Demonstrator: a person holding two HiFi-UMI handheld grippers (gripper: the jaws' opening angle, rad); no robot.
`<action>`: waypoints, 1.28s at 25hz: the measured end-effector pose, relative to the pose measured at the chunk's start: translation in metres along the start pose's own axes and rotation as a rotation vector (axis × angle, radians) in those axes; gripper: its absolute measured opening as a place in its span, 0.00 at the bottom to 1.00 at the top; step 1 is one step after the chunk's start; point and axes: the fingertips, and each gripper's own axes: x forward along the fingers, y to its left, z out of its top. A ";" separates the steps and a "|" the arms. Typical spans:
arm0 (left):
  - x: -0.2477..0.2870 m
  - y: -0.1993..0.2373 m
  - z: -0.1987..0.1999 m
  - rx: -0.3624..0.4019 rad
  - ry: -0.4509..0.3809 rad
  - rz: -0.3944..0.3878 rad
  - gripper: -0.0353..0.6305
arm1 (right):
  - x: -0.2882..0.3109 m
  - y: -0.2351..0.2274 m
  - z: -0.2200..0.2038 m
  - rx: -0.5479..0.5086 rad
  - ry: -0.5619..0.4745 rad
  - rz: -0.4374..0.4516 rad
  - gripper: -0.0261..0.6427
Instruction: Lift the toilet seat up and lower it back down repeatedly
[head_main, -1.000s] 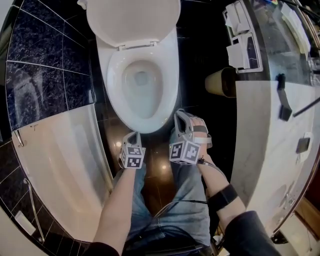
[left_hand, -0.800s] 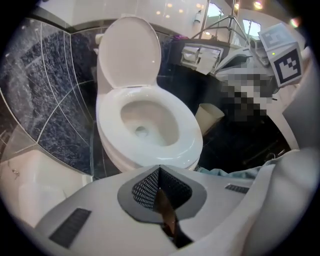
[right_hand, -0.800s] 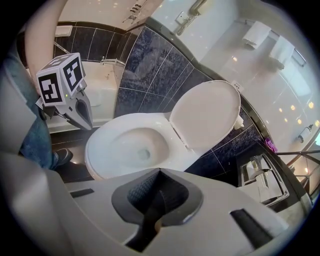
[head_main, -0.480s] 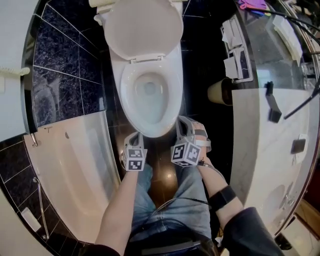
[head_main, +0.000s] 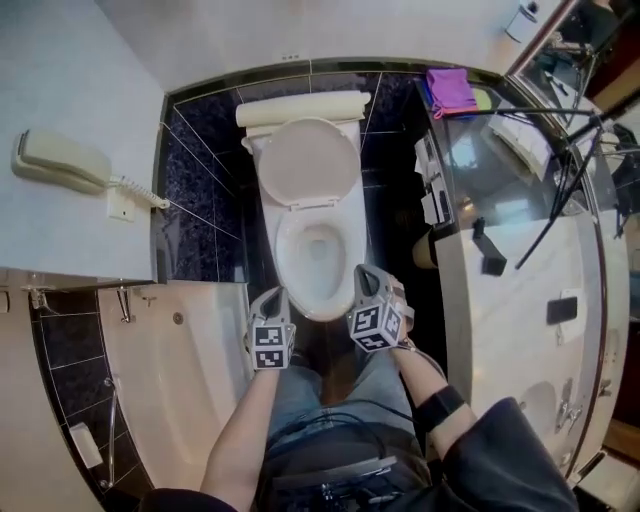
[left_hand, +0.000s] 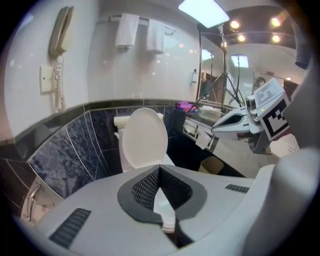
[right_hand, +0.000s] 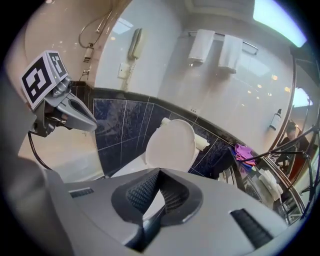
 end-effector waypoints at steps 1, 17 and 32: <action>-0.010 0.001 0.017 0.005 -0.024 0.007 0.05 | -0.009 -0.007 0.010 0.020 -0.014 -0.002 0.07; -0.111 0.025 0.139 -0.006 -0.239 0.094 0.05 | -0.104 -0.092 0.042 0.339 -0.097 -0.025 0.07; -0.119 0.007 0.141 0.013 -0.265 0.082 0.05 | -0.112 -0.091 0.034 0.344 -0.094 -0.029 0.07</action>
